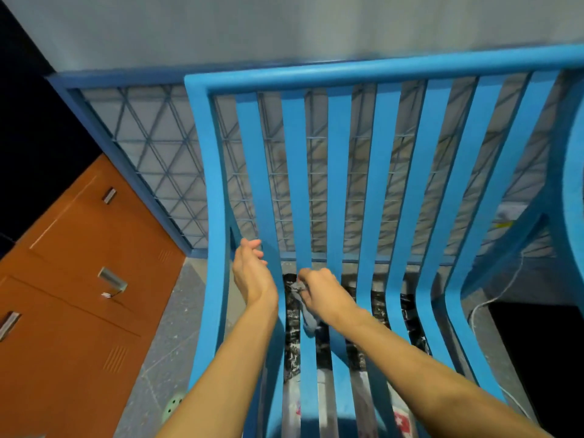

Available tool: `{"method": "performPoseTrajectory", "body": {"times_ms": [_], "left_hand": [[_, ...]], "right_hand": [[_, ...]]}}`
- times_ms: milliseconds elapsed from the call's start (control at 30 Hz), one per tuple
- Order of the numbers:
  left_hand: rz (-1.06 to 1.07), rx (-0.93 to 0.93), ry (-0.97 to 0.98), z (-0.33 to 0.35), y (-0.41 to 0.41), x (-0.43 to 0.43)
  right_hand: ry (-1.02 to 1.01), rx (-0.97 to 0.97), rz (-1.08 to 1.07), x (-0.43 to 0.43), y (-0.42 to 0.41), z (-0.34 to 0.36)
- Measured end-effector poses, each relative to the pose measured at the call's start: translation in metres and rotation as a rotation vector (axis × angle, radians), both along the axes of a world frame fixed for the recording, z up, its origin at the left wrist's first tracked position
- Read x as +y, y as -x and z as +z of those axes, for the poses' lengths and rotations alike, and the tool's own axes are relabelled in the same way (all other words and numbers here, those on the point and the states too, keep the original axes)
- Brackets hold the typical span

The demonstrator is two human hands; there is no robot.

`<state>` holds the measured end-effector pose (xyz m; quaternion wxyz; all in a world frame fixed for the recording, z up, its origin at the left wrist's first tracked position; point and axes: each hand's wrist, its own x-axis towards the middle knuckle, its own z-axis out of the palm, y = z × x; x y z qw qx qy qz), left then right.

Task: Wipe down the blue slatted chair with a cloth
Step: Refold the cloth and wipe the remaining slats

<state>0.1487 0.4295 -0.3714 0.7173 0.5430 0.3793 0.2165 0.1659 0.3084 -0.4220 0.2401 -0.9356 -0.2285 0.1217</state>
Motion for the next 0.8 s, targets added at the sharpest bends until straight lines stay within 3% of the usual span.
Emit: {"method": "performPoseTrajectory", "body": {"times_ms": [133,233,300,433,567,633,700,800], "left_hand": [[-0.075,0.003,-0.077,0.001,0.0,-0.011],[-0.101,-0.059,0.045,0.017,0.003,-0.011],[-0.158,-0.097,0.101,0.022,0.003,-0.009],[-0.218,-0.168,0.262,0.024,0.006,-0.002],[-0.295,-0.17,0.372,0.029,0.015,0.003],[-0.318,-0.15,0.374,0.039,0.014,0.005],[-0.342,-0.156,0.371,0.044,0.014,0.007],[-0.345,-0.175,0.366,0.04,0.015,0.008]], "right_hand": [[-0.34,-0.352,0.041,0.012,-0.041,0.115],[-0.527,-0.622,0.154,0.033,-0.065,0.201],[-0.545,-0.705,0.182,0.051,-0.084,0.23],[-0.48,-0.68,0.16,0.063,-0.101,0.208],[-0.333,-0.45,0.19,0.051,-0.062,0.131],[-0.247,-0.39,0.195,0.052,-0.05,0.125],[-0.231,-0.449,0.189,0.058,-0.058,0.148],[-0.363,-0.617,0.162,0.066,-0.086,0.195]]}}
